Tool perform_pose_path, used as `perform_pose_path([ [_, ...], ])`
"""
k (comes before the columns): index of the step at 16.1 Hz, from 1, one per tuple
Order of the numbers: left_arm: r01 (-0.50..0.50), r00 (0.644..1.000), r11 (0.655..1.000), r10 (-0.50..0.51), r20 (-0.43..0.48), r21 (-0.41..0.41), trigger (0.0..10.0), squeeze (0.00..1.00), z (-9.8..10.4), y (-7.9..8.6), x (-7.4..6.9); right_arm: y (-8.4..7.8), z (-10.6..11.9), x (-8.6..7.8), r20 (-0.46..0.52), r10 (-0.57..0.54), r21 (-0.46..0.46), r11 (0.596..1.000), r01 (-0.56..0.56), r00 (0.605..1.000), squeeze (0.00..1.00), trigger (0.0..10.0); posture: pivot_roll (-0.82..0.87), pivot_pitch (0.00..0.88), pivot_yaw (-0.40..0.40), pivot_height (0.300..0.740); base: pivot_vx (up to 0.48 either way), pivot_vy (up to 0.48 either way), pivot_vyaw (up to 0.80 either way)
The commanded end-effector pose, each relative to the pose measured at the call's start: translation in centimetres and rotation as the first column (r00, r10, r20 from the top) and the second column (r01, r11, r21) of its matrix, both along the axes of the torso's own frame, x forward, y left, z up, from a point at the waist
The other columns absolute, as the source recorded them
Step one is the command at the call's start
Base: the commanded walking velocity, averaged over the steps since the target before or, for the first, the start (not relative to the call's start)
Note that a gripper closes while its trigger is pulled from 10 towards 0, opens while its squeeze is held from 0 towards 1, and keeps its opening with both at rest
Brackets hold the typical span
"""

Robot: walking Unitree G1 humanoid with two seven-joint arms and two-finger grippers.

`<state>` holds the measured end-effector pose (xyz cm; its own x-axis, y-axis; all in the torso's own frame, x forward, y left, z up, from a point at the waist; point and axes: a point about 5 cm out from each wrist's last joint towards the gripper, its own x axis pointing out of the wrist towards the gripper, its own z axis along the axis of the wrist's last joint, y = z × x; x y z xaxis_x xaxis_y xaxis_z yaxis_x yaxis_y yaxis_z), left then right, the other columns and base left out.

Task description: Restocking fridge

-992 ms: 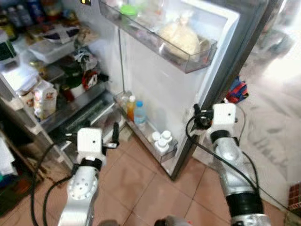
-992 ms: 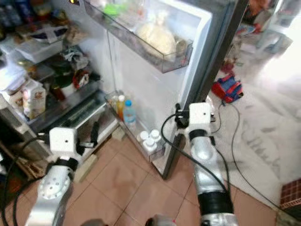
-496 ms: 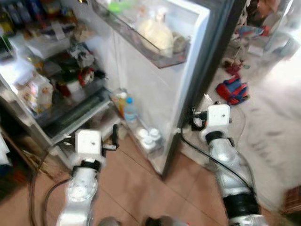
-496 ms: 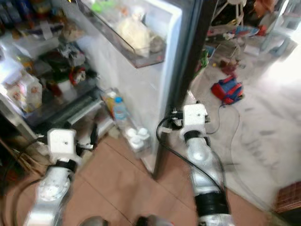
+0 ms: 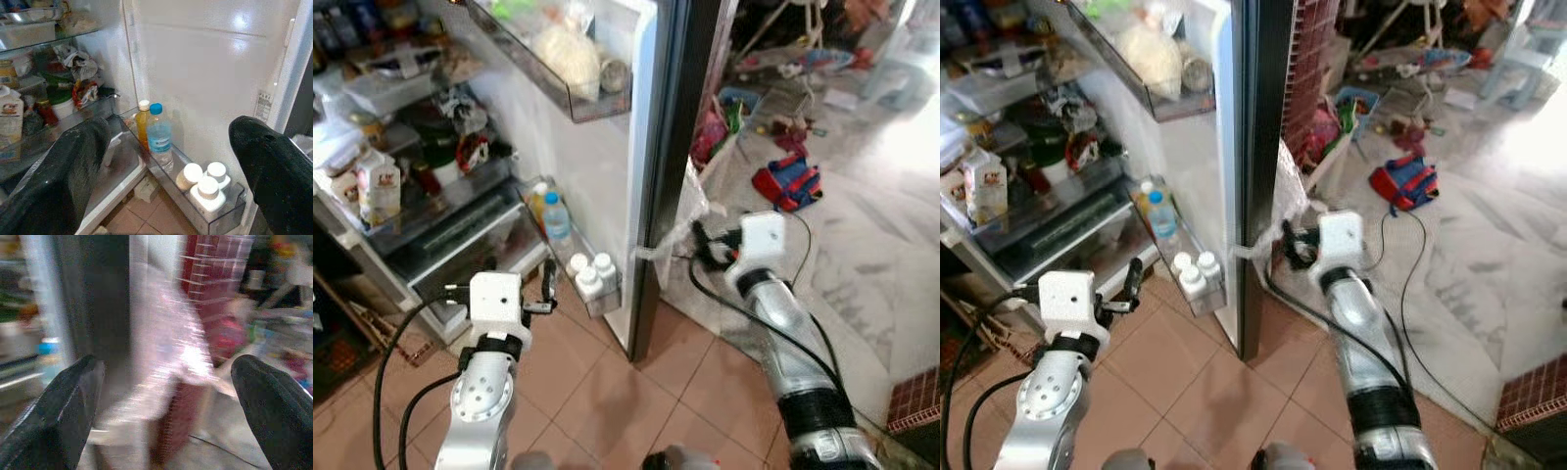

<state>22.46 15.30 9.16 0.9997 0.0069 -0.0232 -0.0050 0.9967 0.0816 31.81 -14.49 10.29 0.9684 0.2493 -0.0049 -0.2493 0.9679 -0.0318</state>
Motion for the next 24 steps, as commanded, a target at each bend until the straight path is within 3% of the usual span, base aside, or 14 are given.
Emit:
perform_pose_path([
  [1,-0.03,1.0,0.999,0.03,-0.006,0.017,10.0,0.0,0.1,0.6,-0.1,0.3,1.0,0.8,0.028,0.046,0.021,0.999,-0.047,0.999,0.0,10.0,0.13,0.027,-0.034,0.74,0.0,0.0,0.0],
  [3,-0.05,0.999,0.998,0.051,-0.019,0.034,10.0,0.0,-0.1,1.2,-0.7,1.3,1.9,2.7,0.005,0.181,0.09,0.979,-0.181,0.983,0.0,10.0,0.15,0.027,-0.035,0.74,0.0,0.0,0.0],
  [6,-0.039,0.998,0.999,0.041,-0.046,0.033,10.0,0.0,-0.4,1.5,-1.6,2.3,2.6,4.3,-0.021,0.261,0.156,0.954,-0.254,0.965,0.0,10.0,0.18,0.03,-0.037,0.74,0.0,0.0,0.0],
  [12,-0.029,0.995,0.999,0.032,-0.092,0.035,10.0,0.0,-0.9,1.9,-2.8,2.9,5.3,6.7,0.027,0.234,0.118,0.965,-0.235,0.972,0.0,10.0,0.2,0.026,-0.045,0.74,0.0,0.0,0.0],
  [16,-0.025,0.995,0.999,0.028,-0.091,0.025,10.0,0.0,-0.7,1.6,-3.0,0.8,6.1,7.0,0.11,0.098,0.03,0.994,-0.102,0.989,0.0,10.0,0.21,0.026,-0.053,0.74,0.0,0.0,0.0],
  [19,-0.02,0.996,1.0,0.022,-0.085,0.021,10.0,0.0,-0.5,1.2,-2.9,-2.1,2.8,5.5,0.027,0.075,-0.001,0.997,-0.075,0.997,0.0,10.0,0.22,0.035,-0.05,0.74,0.0,0.0,0.0],
  [21,-0.009,0.995,1.0,0.011,-0.102,0.021,10.0,0.0,-0.6,1.4,-3.3,-3.9,2.2,5.1,0.016,0.011,-0.012,1.0,-0.011,1.0,0.0,10.0,0.21,0.047,-0.035,0.74,0.0,0.0,0.0],
  [24,0.023,0.993,0.999,-0.02,-0.114,0.022,10.0,0.0,-0.4,1.3,-3.6,-2.7,3.7,6.3,0.035,0.004,0.011,1.0,-0.004,0.999,0.0,10.0,0.23,0.07,-0.019,0.74,0.0,0.0,0.0],
])
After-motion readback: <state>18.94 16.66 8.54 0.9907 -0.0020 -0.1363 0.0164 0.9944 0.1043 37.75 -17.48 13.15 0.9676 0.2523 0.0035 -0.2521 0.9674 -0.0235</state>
